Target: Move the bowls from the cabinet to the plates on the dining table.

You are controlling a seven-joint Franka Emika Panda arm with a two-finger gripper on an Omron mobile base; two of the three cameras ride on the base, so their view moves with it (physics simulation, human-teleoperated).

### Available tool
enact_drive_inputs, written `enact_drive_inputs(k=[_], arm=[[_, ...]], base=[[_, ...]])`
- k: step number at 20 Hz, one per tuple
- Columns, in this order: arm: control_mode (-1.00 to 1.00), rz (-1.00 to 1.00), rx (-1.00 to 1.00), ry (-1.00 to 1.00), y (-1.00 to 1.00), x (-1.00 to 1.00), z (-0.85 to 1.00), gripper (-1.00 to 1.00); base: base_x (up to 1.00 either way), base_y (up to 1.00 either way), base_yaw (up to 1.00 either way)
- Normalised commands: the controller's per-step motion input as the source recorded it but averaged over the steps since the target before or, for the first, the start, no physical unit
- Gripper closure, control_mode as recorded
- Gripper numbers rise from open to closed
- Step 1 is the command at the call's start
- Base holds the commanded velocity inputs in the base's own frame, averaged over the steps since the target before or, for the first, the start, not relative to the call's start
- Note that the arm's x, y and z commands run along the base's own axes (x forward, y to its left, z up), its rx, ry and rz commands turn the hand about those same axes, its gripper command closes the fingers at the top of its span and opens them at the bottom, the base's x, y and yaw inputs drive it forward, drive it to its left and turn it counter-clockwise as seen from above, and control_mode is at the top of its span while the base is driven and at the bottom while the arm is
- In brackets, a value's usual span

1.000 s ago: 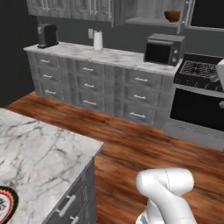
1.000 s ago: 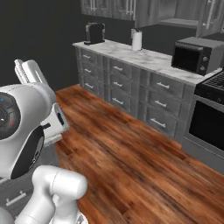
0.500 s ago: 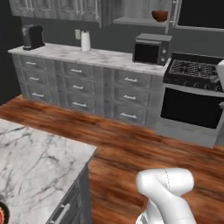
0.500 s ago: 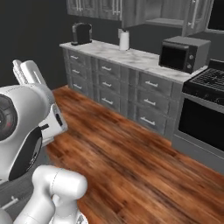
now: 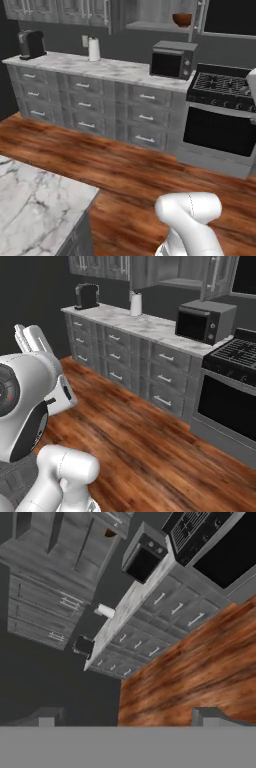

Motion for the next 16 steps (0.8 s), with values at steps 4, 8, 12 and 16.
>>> enact_drive_inputs(k=[4, 8, 12, 16], arm=[[1.0, 0.0, 0.0, 0.0, 0.0, 0.0, 0.0, -1.0], [1.0, 0.0, 0.0, 0.0, 0.0, 0.0, 0.0, -1.0], [1.0, 0.0, 0.0, 0.0, 0.0, 0.0, 0.0, -1.0], [1.0, 0.0, 0.0, 0.0, 0.0, 0.0, 0.0, -1.0]], base=[[0.62, -0.1, 0.03], [0.62, -0.09, 0.03], [0.62, -0.09, 0.04], [0.61, -0.09, 0.04]])
